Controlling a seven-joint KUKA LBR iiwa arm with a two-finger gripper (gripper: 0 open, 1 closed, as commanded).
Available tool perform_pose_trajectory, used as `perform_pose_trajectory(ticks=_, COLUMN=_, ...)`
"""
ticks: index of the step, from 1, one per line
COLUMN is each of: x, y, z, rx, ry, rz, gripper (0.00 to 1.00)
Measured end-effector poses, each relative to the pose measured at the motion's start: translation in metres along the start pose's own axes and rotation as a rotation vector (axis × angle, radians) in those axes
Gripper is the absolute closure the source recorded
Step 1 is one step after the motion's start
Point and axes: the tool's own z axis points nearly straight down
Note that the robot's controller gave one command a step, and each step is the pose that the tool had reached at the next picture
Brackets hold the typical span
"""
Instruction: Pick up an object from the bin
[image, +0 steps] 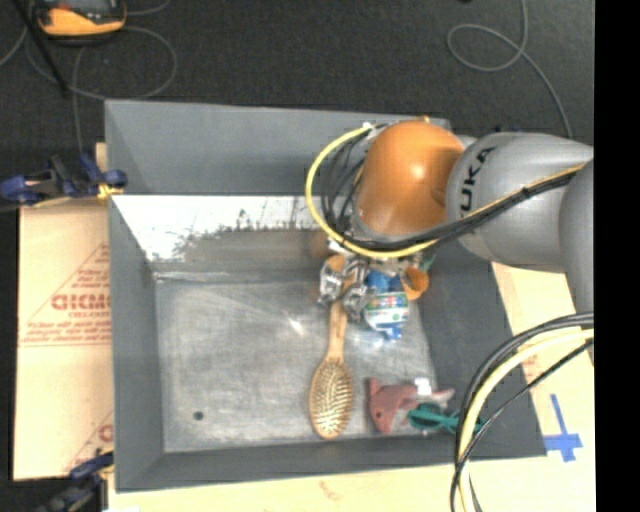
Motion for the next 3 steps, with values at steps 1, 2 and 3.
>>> perform_pose_trajectory(ticks=1, x=-0.001, y=-0.001, z=-0.026, rx=-0.005, ry=0.003, rz=0.004, gripper=1.00)
perform_pose_trajectory(ticks=2, x=-0.001, y=-0.002, z=-0.042, rx=-0.002, ry=0.000, rz=0.008, gripper=1.00)
perform_pose_trajectory(ticks=3, x=-0.002, y=-0.004, z=-0.068, rx=-0.001, ry=0.001, rz=0.013, gripper=1.00)
